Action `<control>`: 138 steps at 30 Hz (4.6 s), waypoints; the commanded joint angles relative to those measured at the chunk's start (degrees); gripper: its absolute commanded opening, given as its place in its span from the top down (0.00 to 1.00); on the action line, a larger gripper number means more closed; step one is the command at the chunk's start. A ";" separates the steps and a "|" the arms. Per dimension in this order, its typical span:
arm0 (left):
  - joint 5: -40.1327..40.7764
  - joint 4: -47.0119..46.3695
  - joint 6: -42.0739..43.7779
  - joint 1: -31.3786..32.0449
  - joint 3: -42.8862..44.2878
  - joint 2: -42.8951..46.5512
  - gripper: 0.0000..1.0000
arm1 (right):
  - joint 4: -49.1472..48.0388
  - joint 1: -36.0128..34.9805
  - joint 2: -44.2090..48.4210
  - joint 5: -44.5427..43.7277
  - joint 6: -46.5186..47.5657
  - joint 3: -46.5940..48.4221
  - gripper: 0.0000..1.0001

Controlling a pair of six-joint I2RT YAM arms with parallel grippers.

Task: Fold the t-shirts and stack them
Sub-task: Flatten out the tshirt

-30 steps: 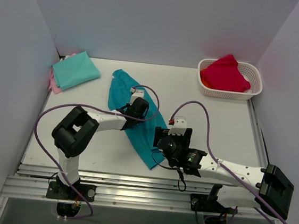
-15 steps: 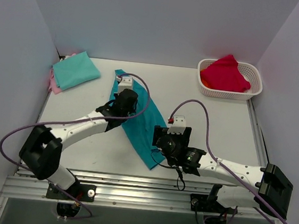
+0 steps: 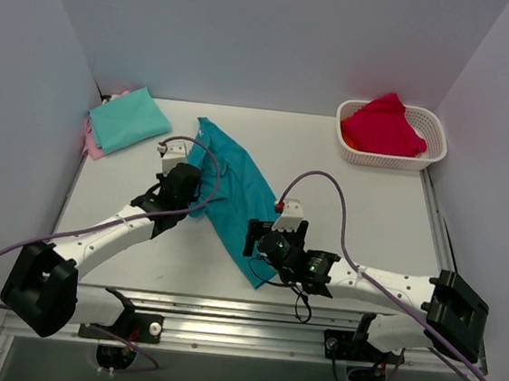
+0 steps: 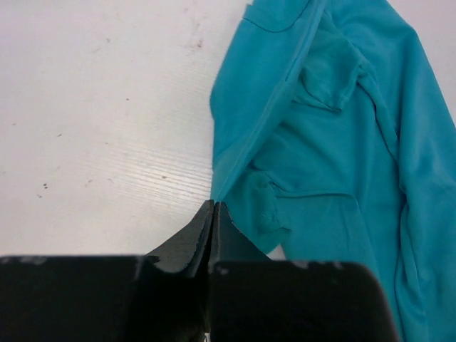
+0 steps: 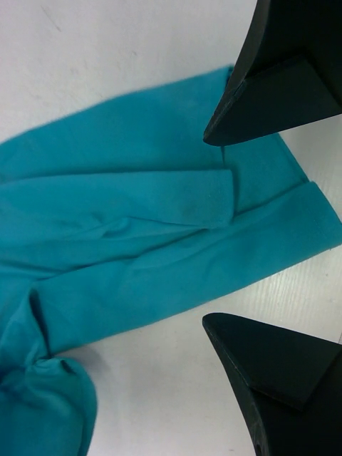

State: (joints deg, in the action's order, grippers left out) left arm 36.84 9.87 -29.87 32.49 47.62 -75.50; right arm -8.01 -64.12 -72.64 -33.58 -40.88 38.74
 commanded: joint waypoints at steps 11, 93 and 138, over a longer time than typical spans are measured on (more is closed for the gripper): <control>-1.24 -1.78 -1.95 -4.89 -2.79 7.56 0.98 | -0.61 -4.43 -10.59 2.12 -17.02 -4.11 0.00; -8.45 19.13 3.49 -4.45 30.68 39.21 0.98 | 20.94 -16.30 25.36 -27.50 20.65 38.66 1.00; -37.97 6.22 8.60 -24.75 105.99 -82.51 0.98 | 0.11 48.65 -74.31 8.54 18.03 86.67 1.00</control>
State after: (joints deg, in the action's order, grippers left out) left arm 2.02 13.78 -22.68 8.75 144.94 -156.27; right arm -7.22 -15.77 -145.05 -24.80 -22.52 121.99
